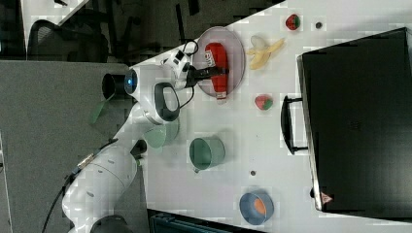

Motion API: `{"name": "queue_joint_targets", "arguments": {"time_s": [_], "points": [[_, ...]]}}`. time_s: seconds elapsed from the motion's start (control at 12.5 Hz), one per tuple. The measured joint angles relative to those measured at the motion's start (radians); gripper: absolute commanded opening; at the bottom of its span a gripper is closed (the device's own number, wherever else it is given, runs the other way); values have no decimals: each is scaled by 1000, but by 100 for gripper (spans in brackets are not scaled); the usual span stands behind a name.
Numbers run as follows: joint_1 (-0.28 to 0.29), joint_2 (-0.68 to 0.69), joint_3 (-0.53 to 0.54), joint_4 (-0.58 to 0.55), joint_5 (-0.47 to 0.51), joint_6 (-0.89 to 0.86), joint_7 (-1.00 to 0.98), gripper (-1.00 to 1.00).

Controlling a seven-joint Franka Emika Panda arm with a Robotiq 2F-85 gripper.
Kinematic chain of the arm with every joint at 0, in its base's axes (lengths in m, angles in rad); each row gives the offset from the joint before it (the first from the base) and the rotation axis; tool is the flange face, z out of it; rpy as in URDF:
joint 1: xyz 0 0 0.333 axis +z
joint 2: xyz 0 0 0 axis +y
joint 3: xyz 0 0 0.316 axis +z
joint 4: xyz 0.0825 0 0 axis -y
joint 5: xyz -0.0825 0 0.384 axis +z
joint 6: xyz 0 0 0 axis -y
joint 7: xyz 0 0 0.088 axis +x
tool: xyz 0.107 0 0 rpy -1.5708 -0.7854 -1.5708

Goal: Pick ketchup from plate and place it on table.

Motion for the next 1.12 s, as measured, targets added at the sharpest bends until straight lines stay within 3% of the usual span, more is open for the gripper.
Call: {"name": "queue_joint_targets", "arguments": {"time_s": [0.56, 1.12], "points": [[-7, -10, 4, 16, 36, -7, 0, 20], [-12, -303, -2, -13, 151, -349, 0, 20]]}}
